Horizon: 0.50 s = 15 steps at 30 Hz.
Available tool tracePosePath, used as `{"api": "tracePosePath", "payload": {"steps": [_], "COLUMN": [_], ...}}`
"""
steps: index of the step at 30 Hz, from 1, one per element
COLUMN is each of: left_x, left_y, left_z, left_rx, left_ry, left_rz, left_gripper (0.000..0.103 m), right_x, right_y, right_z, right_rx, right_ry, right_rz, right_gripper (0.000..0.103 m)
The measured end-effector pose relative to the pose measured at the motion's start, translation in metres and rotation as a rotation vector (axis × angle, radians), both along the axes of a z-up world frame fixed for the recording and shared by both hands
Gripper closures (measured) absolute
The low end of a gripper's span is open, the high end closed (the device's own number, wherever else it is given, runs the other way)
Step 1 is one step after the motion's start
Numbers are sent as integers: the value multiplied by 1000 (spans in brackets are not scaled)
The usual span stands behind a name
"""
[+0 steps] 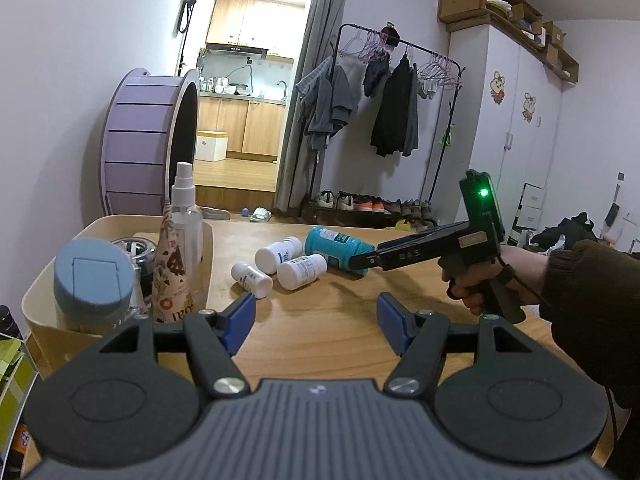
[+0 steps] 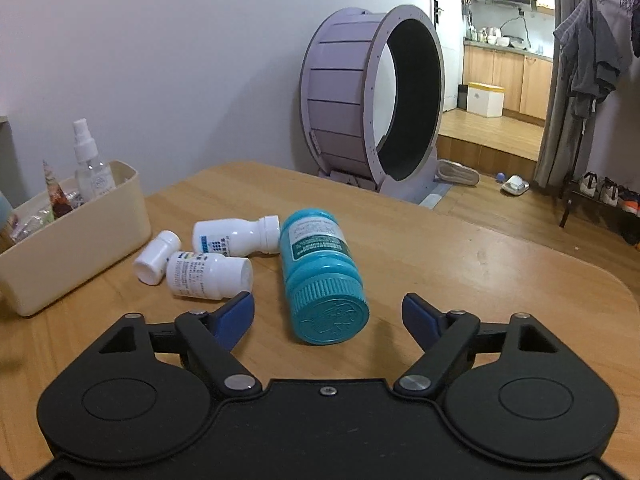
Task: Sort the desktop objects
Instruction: 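Move the right gripper to the teal-capped bottle and grasp it, then lift the teal-capped bottle with the right gripper and drop it into the basket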
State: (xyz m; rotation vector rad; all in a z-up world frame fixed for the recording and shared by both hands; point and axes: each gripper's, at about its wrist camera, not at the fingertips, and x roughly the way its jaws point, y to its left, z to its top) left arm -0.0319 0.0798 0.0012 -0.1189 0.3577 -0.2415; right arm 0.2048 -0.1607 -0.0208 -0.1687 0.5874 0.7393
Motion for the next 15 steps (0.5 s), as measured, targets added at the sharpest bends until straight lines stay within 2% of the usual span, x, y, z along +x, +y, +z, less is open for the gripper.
{"api": "tracePosePath", "payload": {"steps": [1,2,5,10,15], "left_x": [0,0,-1,-4,-8], "left_y": [1,1,1,0,-2], "left_z": [0,0,0,0,1], "left_rx": [-2,-5,-8,-12,-6], "left_ry": [1,1,2,-2,-7], "left_rz": [2,3,4,4,0], "left_gripper": [37,37,37,37,37], "right_x": [2,2,-8,-39,-78], "right_y": [0,-2,-12,-31,-36], "right_z": [-1,-1,5,35,54], "right_rx": [5,16,49,83,64], "right_ry": [19,32,17,-51,-81], "right_rz": [4,0,-9,-18,16], "right_gripper": [57,59,59,59,60]}}
